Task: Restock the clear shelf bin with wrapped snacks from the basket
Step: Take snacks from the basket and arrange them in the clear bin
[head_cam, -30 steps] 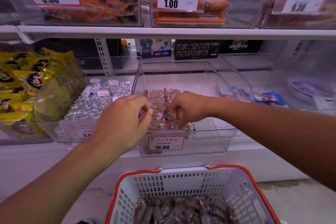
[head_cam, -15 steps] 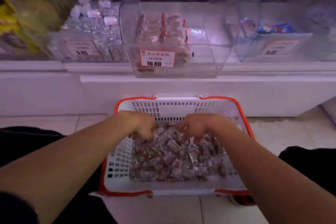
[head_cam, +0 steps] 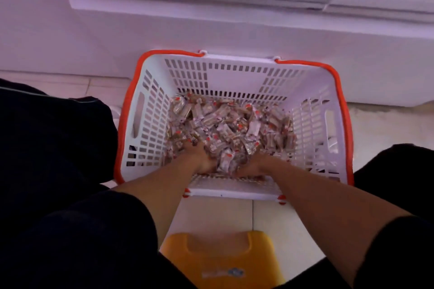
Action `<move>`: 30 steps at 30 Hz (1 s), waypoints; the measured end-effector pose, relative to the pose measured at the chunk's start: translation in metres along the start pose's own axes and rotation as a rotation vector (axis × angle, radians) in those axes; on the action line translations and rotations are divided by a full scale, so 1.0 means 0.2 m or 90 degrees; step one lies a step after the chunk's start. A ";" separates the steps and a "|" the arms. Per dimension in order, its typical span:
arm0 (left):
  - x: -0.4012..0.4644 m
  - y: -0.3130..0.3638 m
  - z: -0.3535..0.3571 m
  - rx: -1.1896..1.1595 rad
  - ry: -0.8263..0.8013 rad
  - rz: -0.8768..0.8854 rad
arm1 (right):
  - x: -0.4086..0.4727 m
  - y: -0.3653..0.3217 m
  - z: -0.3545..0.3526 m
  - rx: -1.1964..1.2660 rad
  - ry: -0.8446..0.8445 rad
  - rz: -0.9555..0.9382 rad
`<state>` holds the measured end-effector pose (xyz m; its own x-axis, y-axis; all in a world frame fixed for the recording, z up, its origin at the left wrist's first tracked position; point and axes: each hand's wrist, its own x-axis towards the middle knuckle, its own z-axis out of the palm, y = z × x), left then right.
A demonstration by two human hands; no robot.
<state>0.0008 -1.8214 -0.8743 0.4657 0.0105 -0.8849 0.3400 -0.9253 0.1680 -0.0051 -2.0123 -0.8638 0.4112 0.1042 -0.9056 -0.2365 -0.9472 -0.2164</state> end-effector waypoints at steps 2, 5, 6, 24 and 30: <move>0.01 0.03 0.01 -0.009 0.019 0.037 | 0.05 -0.04 0.03 0.040 -0.013 -0.011; 0.02 0.04 0.02 -0.052 0.036 0.063 | 0.09 -0.06 0.05 0.102 0.019 0.001; 0.02 0.03 0.02 -0.077 0.048 0.070 | 0.10 -0.06 0.05 0.062 0.022 -0.008; -0.06 -0.10 -0.11 -0.624 -0.055 -0.055 | -0.11 -0.03 -0.29 0.700 -0.079 -0.107; -0.30 -0.03 -0.42 -0.645 -0.147 0.149 | -0.39 -0.12 -0.55 0.580 -0.131 -0.216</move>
<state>0.0390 -1.7856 -0.7857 0.4772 -0.2972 -0.8270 0.8331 -0.1464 0.5334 0.0659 -2.0307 -0.7485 0.4422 0.4590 -0.7706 -0.7560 -0.2715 -0.5956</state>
